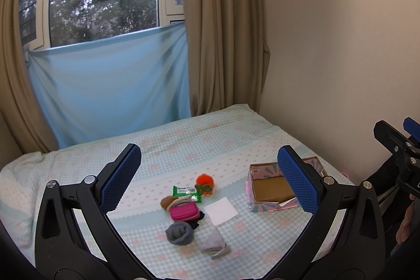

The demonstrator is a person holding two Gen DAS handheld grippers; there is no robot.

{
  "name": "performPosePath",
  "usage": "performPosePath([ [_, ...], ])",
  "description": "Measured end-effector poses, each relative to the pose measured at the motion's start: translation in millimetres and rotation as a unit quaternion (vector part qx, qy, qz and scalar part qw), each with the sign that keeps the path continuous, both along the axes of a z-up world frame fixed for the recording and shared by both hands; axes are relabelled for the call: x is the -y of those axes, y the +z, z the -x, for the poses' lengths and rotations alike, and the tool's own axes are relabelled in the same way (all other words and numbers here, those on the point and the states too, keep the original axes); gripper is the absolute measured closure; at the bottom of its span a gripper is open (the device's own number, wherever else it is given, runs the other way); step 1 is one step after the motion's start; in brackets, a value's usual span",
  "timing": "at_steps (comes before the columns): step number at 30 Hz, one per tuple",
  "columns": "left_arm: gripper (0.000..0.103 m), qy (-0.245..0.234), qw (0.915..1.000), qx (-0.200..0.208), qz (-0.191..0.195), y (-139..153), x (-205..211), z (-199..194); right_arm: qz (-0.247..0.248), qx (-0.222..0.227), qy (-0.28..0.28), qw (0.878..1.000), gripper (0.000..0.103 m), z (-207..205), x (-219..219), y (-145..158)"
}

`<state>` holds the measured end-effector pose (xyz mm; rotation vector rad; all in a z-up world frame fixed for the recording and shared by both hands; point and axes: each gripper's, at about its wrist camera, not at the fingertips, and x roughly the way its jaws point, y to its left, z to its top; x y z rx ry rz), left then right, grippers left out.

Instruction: Organize soft objects

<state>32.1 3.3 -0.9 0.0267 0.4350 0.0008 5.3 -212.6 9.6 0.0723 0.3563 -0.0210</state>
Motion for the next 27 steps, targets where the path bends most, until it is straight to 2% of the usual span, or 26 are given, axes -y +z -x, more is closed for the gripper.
performPosePath([
  [14,0.000,0.006,1.0000,-0.003,0.007,2,0,-1,0.001,0.004,-0.001,1.000,0.000,0,6,0],
  [23,0.000,0.069,0.9973,0.009,-0.021,7,-14,0,-0.002,-0.008,0.018,1.000,0.000,-7,11,5],
  [27,0.000,0.106,0.9941,-0.008,-0.023,-2,-35,-6,-0.006,-0.020,0.047,0.999,0.000,-16,9,-3],
])
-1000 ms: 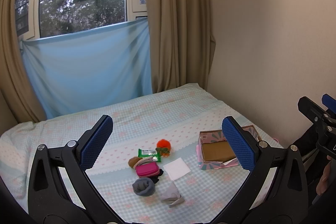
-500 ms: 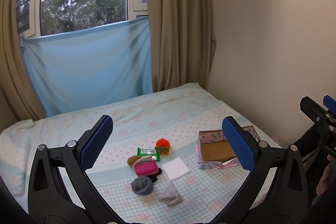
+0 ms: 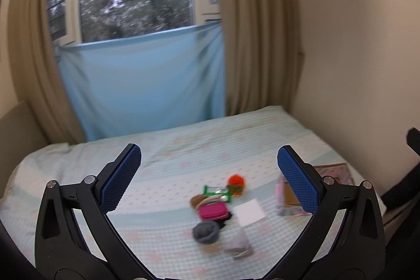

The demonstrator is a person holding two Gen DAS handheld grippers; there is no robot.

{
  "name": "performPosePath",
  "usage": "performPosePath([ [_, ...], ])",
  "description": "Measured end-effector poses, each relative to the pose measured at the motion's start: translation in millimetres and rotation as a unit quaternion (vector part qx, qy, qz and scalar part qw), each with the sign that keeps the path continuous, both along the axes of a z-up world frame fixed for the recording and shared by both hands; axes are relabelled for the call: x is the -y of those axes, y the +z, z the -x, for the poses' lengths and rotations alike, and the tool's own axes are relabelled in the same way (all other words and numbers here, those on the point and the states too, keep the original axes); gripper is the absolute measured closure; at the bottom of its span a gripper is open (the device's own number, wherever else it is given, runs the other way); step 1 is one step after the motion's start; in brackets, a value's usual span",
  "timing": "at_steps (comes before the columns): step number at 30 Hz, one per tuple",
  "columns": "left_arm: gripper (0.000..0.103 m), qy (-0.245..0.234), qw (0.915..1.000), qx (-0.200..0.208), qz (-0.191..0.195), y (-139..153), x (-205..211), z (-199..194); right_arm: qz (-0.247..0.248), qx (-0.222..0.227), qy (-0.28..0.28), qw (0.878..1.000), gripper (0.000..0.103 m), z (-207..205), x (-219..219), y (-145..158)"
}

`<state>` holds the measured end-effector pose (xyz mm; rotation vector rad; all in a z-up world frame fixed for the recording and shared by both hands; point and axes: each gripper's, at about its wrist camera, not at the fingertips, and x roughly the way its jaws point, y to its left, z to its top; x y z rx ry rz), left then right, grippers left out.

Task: Organize soft objects
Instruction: 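Grasp the grey sock ball with the left tool while the right tool grasps the grey cloth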

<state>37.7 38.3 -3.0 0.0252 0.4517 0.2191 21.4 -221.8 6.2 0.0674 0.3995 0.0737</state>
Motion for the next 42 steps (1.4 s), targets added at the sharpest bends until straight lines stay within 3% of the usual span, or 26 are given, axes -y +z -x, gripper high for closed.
performPosePath([
  [7,0.000,0.001,0.9982,-0.059,0.012,-43,-40,-2,0.004,-0.051,0.054,0.997,0.000,-23,-27,-43],
  [14,0.000,-0.035,0.9908,-0.128,0.027,-120,-72,-24,0.012,-0.106,0.085,0.991,0.000,-40,-76,-114],
  [17,0.000,-0.068,0.9849,-0.156,0.030,-160,-82,-40,0.029,-0.125,0.082,0.988,0.000,-44,-99,-151],
  [23,0.000,-0.117,0.9722,-0.200,0.033,-232,-101,-72,0.016,-0.189,0.068,0.979,0.000,-57,-134,-236],
  [27,0.000,-0.147,0.9603,-0.232,0.051,-285,-106,-96,0.016,-0.212,0.057,0.975,0.000,-70,-155,-291],
  [35,0.000,-0.186,0.9424,-0.275,0.043,-387,-97,-135,0.031,-0.245,0.042,0.968,0.000,-97,-182,-404],
  [39,0.000,-0.193,0.9340,-0.295,0.057,-435,-92,-148,0.042,-0.259,0.033,0.964,0.000,-107,-187,-448],
  [42,0.000,-0.196,0.9327,-0.297,0.056,-454,-88,-148,0.057,-0.257,0.025,0.964,0.000,-108,-189,-467],
])
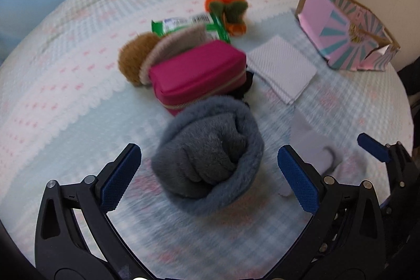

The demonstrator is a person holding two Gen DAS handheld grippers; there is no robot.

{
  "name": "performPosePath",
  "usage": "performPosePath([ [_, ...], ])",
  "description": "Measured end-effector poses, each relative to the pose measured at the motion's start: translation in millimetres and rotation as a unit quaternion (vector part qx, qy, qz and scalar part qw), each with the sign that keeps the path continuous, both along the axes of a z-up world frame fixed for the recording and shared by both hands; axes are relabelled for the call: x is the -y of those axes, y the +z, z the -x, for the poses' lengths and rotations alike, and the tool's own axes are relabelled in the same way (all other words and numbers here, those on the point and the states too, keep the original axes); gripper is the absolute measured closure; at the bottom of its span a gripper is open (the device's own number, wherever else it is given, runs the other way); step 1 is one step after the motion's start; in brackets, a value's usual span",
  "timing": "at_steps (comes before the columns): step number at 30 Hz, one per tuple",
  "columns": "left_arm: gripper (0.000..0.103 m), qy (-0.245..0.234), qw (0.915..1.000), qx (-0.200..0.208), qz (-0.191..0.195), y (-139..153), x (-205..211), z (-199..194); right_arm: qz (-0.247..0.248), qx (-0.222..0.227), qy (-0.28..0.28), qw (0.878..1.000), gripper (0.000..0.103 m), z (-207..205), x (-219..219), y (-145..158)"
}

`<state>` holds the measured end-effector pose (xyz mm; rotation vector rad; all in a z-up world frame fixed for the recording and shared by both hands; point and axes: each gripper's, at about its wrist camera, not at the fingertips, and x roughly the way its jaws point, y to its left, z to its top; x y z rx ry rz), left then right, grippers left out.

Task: Organize soft objects
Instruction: 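Grasp the grey sock ball with the left tool while the right tool grasps the grey cloth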

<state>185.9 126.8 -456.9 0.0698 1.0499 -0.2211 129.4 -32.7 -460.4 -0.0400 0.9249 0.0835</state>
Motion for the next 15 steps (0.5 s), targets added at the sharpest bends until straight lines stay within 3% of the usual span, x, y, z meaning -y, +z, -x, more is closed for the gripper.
performPosePath([
  [4,0.003,0.001,1.0000,-0.002,0.002,-17,1,1,-0.008,-0.007,-0.007,1.000,0.001,0,0,-17],
  [8,0.009,0.007,1.0000,0.002,0.003,-19,0,-3,-0.008,-0.012,-0.006,1.000,0.014,-2,-6,-27],
  [10,0.014,0.009,0.9999,0.005,0.005,-19,-2,-6,-0.010,-0.005,-0.006,1.000,0.016,-3,-8,-26],
  [12,0.026,0.009,0.9999,-0.003,0.007,-21,-1,-10,-0.015,-0.002,-0.002,1.000,0.032,-5,-8,-25],
  [15,0.037,0.004,0.9999,-0.006,0.009,-22,2,-13,-0.011,-0.001,0.005,1.000,0.047,-9,-12,-24],
])
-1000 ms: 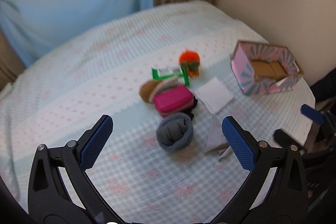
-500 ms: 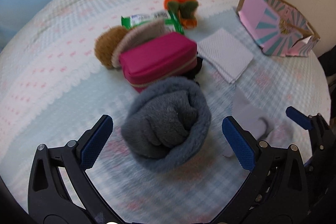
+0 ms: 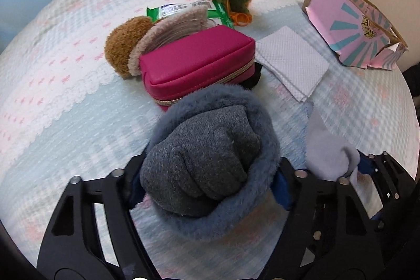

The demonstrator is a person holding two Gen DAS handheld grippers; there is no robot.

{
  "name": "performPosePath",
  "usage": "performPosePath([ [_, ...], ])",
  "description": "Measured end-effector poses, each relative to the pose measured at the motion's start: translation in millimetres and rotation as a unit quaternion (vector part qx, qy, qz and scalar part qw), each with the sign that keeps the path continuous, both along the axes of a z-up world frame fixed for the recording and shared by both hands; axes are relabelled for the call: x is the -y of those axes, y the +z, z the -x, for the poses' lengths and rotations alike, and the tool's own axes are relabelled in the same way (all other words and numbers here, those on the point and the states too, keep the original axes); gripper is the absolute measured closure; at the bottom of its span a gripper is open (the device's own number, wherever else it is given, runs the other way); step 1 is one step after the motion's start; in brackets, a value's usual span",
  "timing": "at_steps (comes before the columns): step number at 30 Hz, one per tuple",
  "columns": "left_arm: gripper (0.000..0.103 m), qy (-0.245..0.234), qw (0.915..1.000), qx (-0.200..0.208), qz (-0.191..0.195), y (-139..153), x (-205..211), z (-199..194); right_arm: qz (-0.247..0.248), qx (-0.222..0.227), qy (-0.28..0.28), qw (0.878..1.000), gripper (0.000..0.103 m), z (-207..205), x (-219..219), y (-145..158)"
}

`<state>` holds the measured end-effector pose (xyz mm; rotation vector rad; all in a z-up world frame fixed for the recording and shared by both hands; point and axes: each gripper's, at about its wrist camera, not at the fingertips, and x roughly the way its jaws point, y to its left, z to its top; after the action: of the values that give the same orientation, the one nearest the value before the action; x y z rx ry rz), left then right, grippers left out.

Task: Organize soft objects
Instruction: 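Grasp the grey sock ball with the left tool while the right tool grasps the grey cloth, then carry sock ball and cloth to the pink box and release both inside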

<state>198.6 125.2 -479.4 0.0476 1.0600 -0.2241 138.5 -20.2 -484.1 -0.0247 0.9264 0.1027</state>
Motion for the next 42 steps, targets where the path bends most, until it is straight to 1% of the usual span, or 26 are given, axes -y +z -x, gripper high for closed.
performPosePath([
  [1,0.039,-0.002,1.0000,0.001,0.000,1,1,0,0.000,0.000,0.001,1.000,0.051,-2,-1,0],
  [3,0.046,-0.005,1.0000,0.003,-0.001,2,3,2,-0.004,0.000,0.002,1.000,0.068,-4,-1,2],
  [6,0.050,-0.006,1.0000,0.004,0.003,5,1,5,-0.019,-0.002,0.003,1.000,0.081,-4,1,4],
  [7,0.050,-0.005,1.0000,0.004,0.005,5,0,5,-0.021,-0.003,0.003,1.000,0.083,-2,2,5],
  [9,0.051,-0.003,1.0000,0.004,0.007,8,-1,8,-0.019,-0.001,0.004,1.000,0.085,0,1,9],
  [13,0.051,0.003,0.9999,0.009,0.007,18,-5,12,-0.018,0.003,0.006,1.000,0.085,4,2,22],
  [18,0.051,0.014,0.9997,0.018,0.008,43,-13,20,-0.016,0.009,0.008,1.000,0.086,8,3,45],
  [20,0.051,0.018,0.9995,0.024,0.008,61,-17,23,-0.016,0.012,0.005,1.000,0.086,8,3,58],
  [23,0.051,0.023,0.9993,0.030,0.008,91,-24,28,-0.022,0.020,-0.003,1.000,0.086,8,4,88],
  [27,0.051,0.038,0.9986,0.031,0.020,141,-32,32,-0.021,0.034,-0.013,0.999,0.086,6,4,142],
  [29,0.051,0.043,0.9981,0.041,0.016,169,-31,33,-0.026,0.042,-0.019,0.999,0.086,5,6,169],
  [32,0.051,0.048,0.9970,0.054,0.025,207,-29,32,-0.035,0.057,-0.027,0.997,0.085,4,9,212],
  [36,0.051,0.046,0.9958,0.074,0.025,250,-19,28,-0.066,0.075,-0.037,0.994,0.086,3,22,256],
  [40,0.051,0.040,0.9936,0.104,0.023,290,8,23,-0.061,0.095,-0.038,0.993,0.085,-1,43,291],
  [42,0.051,0.040,0.9926,0.111,0.029,304,26,18,-0.060,0.102,-0.042,0.992,0.085,-3,62,306],
])
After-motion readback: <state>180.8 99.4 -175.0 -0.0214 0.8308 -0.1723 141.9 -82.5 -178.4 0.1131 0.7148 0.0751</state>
